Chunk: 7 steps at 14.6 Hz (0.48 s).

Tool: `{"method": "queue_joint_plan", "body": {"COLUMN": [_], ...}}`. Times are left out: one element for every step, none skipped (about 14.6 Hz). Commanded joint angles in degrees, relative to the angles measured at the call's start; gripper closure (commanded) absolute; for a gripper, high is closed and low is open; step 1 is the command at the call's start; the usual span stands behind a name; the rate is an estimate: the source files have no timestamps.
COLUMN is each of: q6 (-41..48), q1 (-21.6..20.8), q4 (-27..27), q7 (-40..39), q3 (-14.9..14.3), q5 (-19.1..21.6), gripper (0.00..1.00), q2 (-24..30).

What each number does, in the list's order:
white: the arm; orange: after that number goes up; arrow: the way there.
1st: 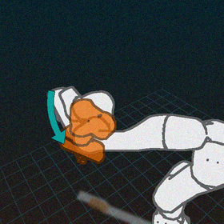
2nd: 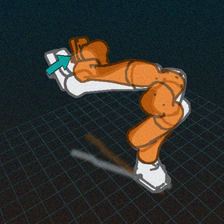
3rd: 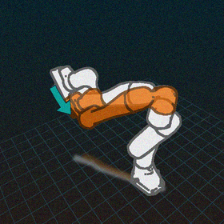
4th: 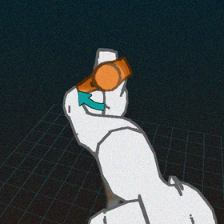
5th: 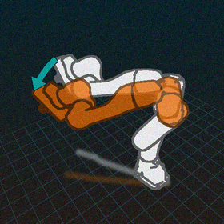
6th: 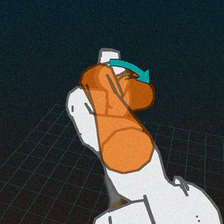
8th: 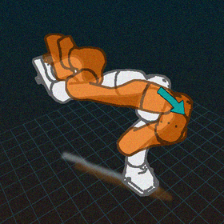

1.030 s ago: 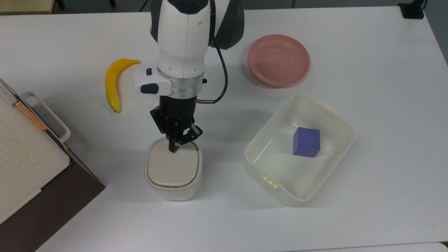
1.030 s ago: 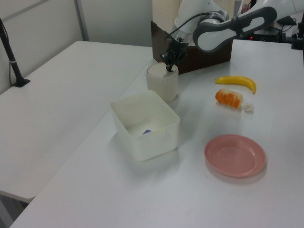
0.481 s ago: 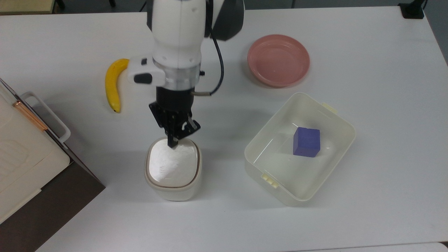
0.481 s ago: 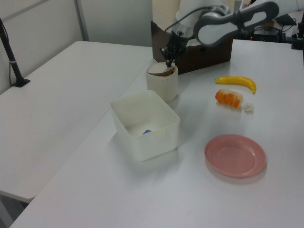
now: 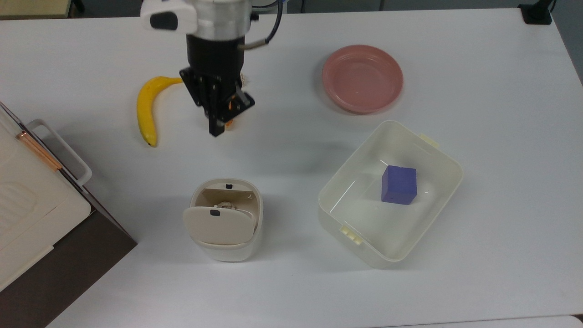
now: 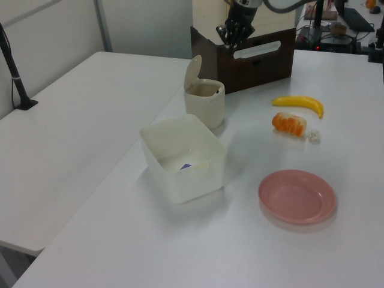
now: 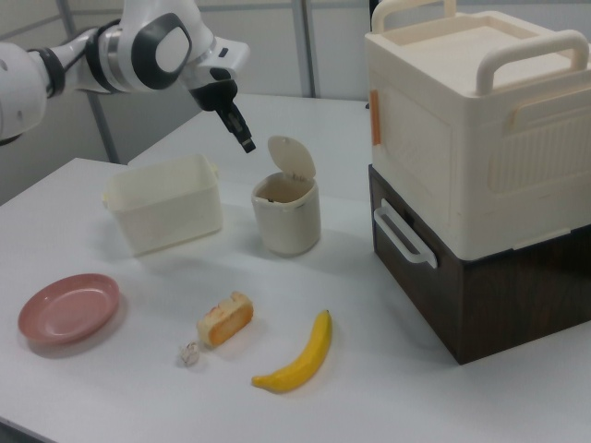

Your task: Open the trash can

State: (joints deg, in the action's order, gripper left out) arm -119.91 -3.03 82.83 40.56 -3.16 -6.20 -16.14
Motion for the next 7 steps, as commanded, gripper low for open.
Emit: {"method": "queue_joint_plan", "body": {"q6": [6.24, 8.70, 11.16, 13.97, 16.78, 19.16, 20.66], "q1": [0.65, 1.35, 1.97, 2.58, 3.46, 3.99, 4.25], "q4": [1.81, 1.81, 1.63, 1.63, 1.72, 1.72, 1.81], "q7": [-10.99, -15.12, -18.99, -22.42, -26.29, -29.37, -30.79], "q3": [-0.09, -0.18, -0.53, -0.79, -0.88, -0.80, -0.80], "q5": [3.55, 4.86, 6.53, 7.94, 8.48, 8.57, 8.74], "gripper": [1.00, 1.00, 1.00, 1.00, 1.00, 1.00, 1.00], "q2": [3.65, 4.70, 5.58, 6.72, 7.95, 8.83, 9.80]}}
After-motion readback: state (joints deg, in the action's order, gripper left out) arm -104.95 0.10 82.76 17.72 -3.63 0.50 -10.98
